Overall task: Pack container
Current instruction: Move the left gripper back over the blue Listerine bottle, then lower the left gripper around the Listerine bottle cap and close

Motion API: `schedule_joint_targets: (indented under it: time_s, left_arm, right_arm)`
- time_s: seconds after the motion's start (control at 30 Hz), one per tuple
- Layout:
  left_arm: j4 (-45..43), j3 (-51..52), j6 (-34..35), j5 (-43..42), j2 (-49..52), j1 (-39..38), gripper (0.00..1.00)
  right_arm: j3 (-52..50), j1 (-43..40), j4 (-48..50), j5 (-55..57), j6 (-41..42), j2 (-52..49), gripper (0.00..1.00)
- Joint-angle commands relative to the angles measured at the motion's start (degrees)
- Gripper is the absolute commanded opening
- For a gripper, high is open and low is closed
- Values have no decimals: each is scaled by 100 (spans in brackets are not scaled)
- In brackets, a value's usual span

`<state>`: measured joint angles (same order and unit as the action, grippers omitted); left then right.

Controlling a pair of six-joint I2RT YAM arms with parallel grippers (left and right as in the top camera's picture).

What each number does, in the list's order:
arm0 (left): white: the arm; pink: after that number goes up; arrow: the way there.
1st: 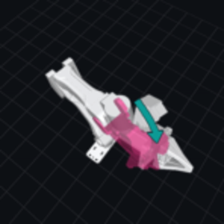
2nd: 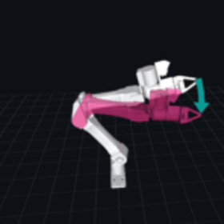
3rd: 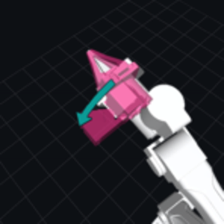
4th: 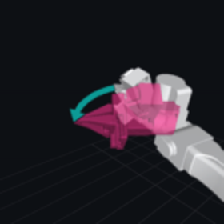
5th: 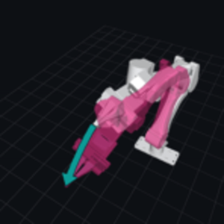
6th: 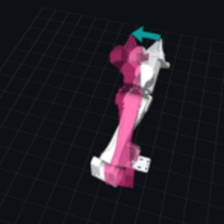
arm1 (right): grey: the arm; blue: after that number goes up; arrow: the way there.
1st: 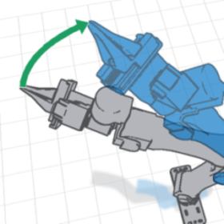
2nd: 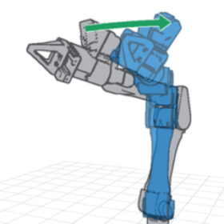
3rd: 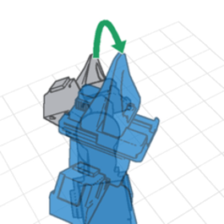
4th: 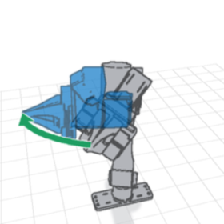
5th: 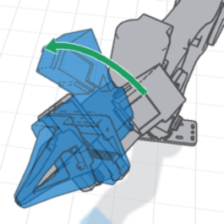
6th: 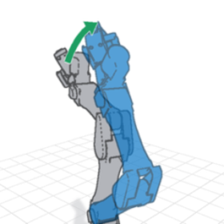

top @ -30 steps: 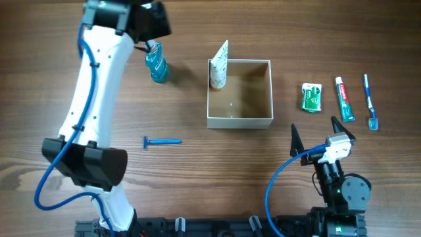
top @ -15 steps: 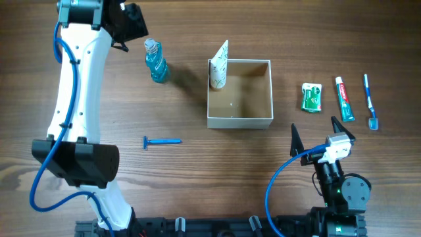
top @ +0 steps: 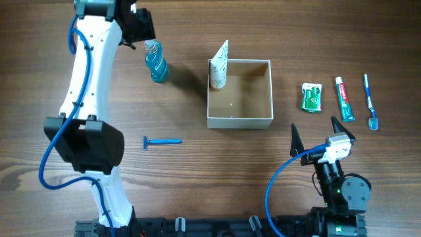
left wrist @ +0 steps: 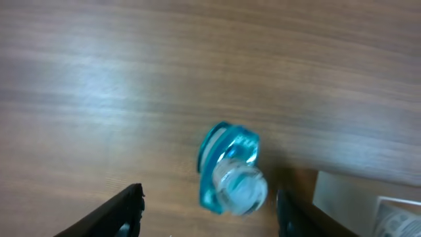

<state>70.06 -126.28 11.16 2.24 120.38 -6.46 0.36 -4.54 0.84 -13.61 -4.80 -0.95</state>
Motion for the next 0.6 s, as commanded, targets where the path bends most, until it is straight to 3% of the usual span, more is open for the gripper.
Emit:
schedule_joint_targets:
  time_s: [0.0,0.1,0.57]
  left_arm:
    - [-122,7,-203,-326,87,-2,68]
    - [-81,7,-444,-304,138,0,79]
    - [-15,7,-501,-315,505,-7,75]
  right_arm:
    - [-7,-9,20,70,42,31,100]
    - [-7,-9,20,70,44,31,100]
    - [-7,-9,20,70,42,31,100]
